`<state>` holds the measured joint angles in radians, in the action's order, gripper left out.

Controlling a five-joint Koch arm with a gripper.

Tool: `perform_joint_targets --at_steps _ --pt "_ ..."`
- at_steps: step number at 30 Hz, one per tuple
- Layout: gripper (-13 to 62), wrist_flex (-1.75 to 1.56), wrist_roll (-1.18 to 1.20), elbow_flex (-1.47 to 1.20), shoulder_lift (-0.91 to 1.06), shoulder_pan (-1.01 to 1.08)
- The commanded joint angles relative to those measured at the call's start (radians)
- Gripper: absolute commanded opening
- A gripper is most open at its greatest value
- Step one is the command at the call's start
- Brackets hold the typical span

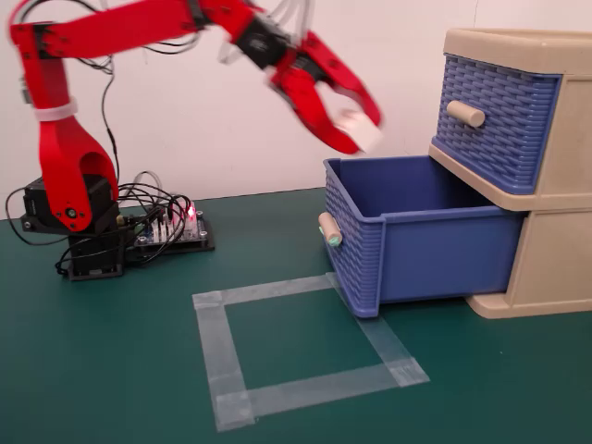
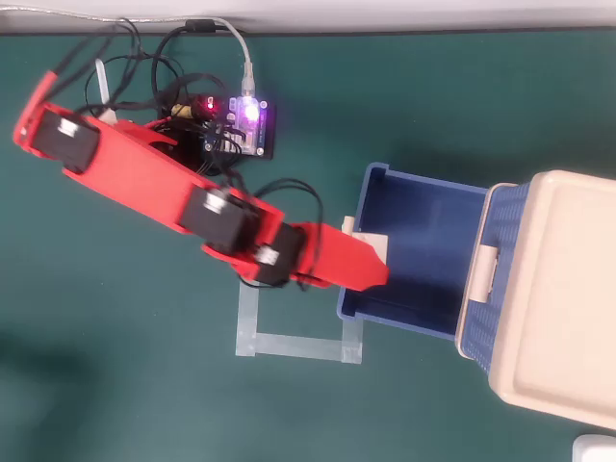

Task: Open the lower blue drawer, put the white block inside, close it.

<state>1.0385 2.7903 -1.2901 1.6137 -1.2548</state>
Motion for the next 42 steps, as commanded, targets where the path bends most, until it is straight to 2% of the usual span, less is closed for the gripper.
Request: perform_joint_targets --at_steps 1,4,5,8,9,11,14,17,21,24,33,39,42 --pt "-8.0 -0.032 0.043 0.063 -0.026 -0.049" --pt "-6.9 -0.029 0.040 0.060 -0.032 -0.057" --pt "0.5 -0.029 0.040 0.058 -0.032 -0.058" --pt "31.2 -0.034 0.044 0.063 -0.031 -0.063" --pt "33.7 -0.034 0.044 0.063 -0.026 -0.066" --pt "34.1 -0.031 0.051 0.069 0.018 -0.078" --pt "34.4 0.017 0.049 0.052 0.222 -0.078" --pt "34.2 0.247 0.038 -0.032 0.437 -0.072" --pt "33.9 0.529 -0.077 -0.164 0.502 -0.058" --pt "33.9 0.472 -0.086 -0.209 0.383 -0.032" --pt "33.9 0.017 -0.003 -0.153 -0.017 -0.034" --pt "33.9 -0.115 0.074 0.094 -0.262 -0.077" --pt "34.0 -0.143 0.094 0.307 -0.466 -0.137"
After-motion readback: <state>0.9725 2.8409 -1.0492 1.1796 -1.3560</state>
